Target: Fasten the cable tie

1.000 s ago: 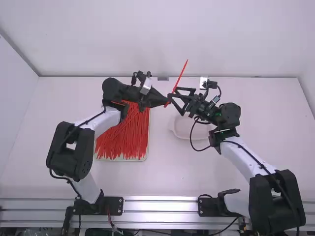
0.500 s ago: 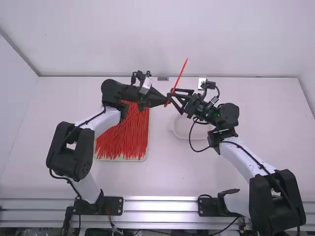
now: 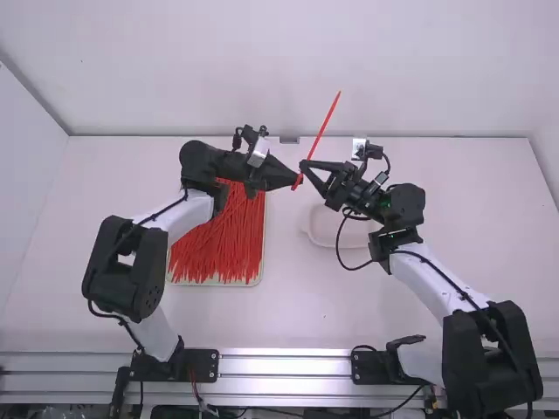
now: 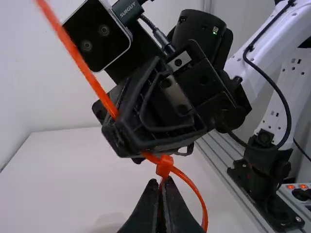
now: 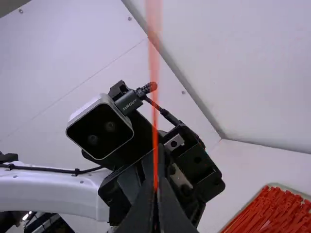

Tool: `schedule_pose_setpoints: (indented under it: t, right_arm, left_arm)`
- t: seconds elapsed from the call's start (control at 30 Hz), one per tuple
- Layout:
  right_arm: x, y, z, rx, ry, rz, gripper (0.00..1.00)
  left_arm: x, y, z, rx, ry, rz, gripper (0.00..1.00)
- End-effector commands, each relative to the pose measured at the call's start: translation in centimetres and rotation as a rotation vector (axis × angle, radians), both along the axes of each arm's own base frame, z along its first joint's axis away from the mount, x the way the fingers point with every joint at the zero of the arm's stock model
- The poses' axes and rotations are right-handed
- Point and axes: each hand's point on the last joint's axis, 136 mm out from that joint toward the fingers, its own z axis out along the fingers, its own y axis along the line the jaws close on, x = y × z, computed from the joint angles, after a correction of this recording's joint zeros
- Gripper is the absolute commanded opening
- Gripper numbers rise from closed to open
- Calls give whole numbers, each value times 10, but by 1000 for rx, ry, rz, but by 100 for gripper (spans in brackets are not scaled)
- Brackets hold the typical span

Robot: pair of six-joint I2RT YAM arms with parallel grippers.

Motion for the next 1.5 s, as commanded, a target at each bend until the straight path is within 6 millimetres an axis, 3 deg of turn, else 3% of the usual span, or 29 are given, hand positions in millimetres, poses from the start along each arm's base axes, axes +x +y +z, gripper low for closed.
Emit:
schedule_pose_setpoints:
  t: [0.0, 0.33, 0.4, 0.43, 0.47, 0.5, 0.53, 0.77, 0.97, 1.27, 1.47]
  right_arm:
    - [-4, 0, 15, 4, -46, 10, 0]
    - [-4, -5, 11, -21, -63, 17, 0]
    - [-4, -8, 10, -24, -54, 26, 0]
    - [-4, -11, 9, -25, -43, 34, 0]
    - [-5, -12, 9, -29, -40, 41, 0]
    - [-4, -14, 8, -33, -40, 43, 0]
    - [-5, -15, 8, -35, -41, 45, 0]
    - [-5, -26, 3, -62, -44, 64, 0]
    - [-3, -37, 1, -78, -44, 59, 0]
    - [7, -51, -13, -107, 4, 28, 0]
    - [16, -59, -33, -146, 62, -3, 0]
  left_arm:
    - [0, -1, 2, -6, -7, 3, 2]
    - [1, 0, 3, -9, -15, 8, 5]
    - [2, 2, 3, -9, -16, 13, 23]
    - [2, 1, 3, -9, -16, 11, 53]
    - [2, 1, 3, -9, -16, 11, 68]
    - [2, 1, 3, -9, -16, 12, 96]
    - [2, 1, 3, -9, -16, 12, 99]
    - [12, 0, 6, -34, 23, 65, 99]
    - [32, 15, 1, -27, 112, 137, 99]
    - [63, 47, -32, 38, 370, 236, 99]
    - [61, 60, -57, 82, 460, 222, 99]
